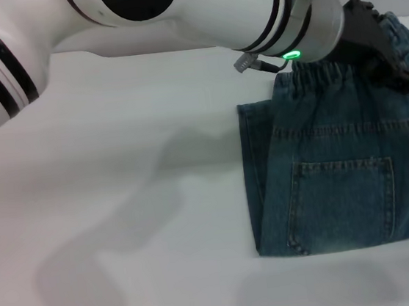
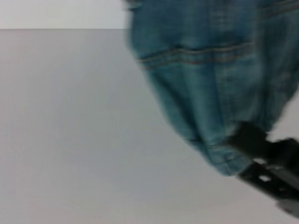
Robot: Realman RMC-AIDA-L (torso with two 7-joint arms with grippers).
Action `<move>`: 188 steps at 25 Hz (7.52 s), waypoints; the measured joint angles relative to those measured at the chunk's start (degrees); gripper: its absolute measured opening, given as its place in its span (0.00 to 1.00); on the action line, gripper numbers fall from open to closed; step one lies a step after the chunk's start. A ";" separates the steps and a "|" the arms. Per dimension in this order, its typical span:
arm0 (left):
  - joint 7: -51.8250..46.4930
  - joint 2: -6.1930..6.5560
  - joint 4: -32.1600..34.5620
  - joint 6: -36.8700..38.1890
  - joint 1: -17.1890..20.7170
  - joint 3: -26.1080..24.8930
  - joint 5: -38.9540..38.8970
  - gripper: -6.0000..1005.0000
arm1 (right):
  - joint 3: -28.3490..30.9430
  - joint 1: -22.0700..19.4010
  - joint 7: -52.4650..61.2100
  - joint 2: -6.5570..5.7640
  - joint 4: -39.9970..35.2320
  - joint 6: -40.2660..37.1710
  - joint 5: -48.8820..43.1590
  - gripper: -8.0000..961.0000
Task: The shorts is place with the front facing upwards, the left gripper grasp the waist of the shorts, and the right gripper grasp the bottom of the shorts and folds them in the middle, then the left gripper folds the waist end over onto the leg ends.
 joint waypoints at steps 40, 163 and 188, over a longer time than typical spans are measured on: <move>4.16 0.05 -6.28 9.92 10.27 -0.35 -0.17 0.83 | 10.74 2.76 -2.80 0.07 -3.22 -0.90 -0.01 0.67; -57.47 -0.56 28.75 85.58 24.45 40.51 26.06 0.00 | -0.28 1.96 -3.55 -0.39 -11.38 12.53 2.23 0.01; -55.95 -0.57 26.70 87.24 27.35 35.78 25.93 0.00 | -23.89 13.13 -2.09 0.03 -4.16 -12.00 9.94 0.01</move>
